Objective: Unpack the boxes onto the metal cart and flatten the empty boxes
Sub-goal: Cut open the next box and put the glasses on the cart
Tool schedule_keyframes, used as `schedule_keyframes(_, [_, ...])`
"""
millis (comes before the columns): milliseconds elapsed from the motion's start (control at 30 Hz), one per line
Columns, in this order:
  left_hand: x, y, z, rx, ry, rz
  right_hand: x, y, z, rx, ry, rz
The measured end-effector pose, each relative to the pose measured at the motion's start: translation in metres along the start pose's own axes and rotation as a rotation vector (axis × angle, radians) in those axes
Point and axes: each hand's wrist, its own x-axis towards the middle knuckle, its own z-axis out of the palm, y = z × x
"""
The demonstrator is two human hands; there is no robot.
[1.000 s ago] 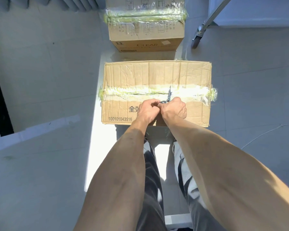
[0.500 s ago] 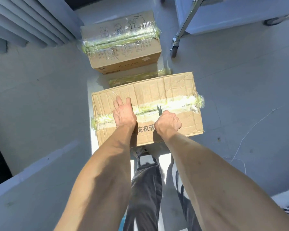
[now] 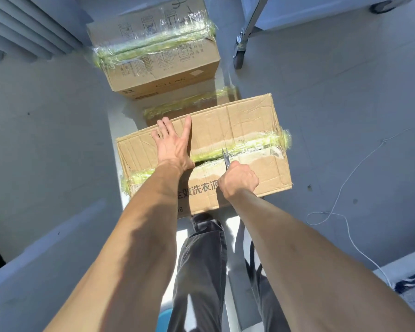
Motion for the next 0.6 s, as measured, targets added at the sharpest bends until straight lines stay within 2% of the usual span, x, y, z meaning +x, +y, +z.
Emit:
schedule_keyframes(200, [-0.048, -0.016, -0.004, -0.213, -0.066, -0.098, -0.01, -0.012, -0.007, -0.068, 0.008, -0.018])
schedule_keyframes(300, [-0.071, -0.021, 0.0, -0.244, -0.079, -0.119, -0.023, -0.019, -0.006, -0.106, -0.036, -0.021])
schedule_keyframes(467, [-0.102, -0.023, 0.0, -0.279, -0.032, -0.127, -0.048, -0.019, -0.007, -0.18, -0.049, -0.026])
schedule_keyframes(600, [-0.134, -0.022, 0.005, -0.335, -0.017, -0.23, -0.069, -0.018, -0.012, -0.271, -0.056, -0.085])
